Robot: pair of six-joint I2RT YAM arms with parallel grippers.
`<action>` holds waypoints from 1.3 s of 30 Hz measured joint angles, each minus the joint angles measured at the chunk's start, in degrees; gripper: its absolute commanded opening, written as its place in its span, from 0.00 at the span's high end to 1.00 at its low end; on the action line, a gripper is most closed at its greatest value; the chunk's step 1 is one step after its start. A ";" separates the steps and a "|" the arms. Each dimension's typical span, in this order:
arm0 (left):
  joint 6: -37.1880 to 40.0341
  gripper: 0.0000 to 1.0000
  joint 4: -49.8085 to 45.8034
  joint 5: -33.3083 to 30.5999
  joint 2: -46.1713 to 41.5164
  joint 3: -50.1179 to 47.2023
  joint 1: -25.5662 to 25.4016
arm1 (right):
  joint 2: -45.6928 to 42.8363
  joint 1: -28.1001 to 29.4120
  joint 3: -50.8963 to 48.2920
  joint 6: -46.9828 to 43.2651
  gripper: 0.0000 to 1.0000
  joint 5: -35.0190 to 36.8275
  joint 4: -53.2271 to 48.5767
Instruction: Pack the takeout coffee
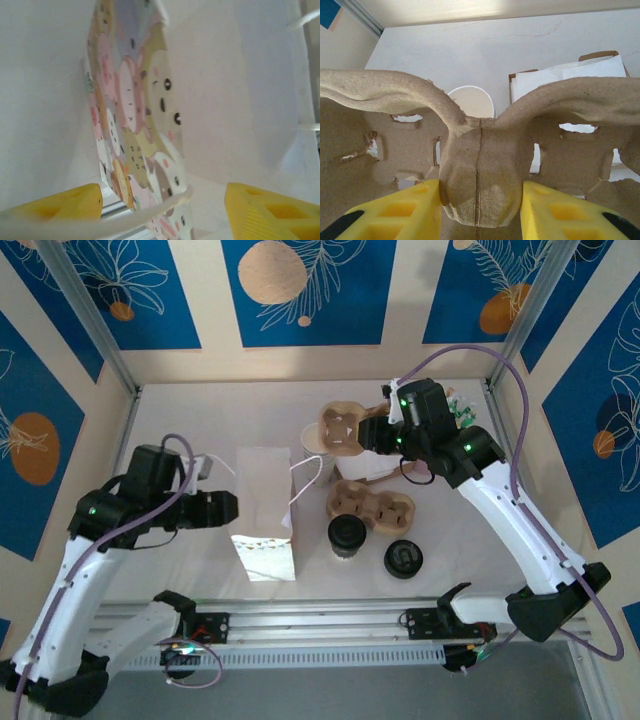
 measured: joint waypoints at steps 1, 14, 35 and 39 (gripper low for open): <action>0.15 0.31 0.22 -0.76 1.01 0.04 -1.05 | 0.00 -0.11 0.00 0.00 0.58 -0.02 0.00; 5.29 0.64 0.59 -10.03 8.17 1.79 -3.74 | -2.32 -0.85 -0.04 -0.42 0.58 -0.02 -0.04; 27.41 1.00 7.80 -2.56 6.73 1.84 -3.85 | -8.44 -1.51 -2.12 -1.49 0.58 -1.27 -2.78; 31.67 1.00 6.21 0.28 10.29 3.89 -3.85 | -9.01 -1.51 -2.03 -1.46 0.58 -3.43 -3.89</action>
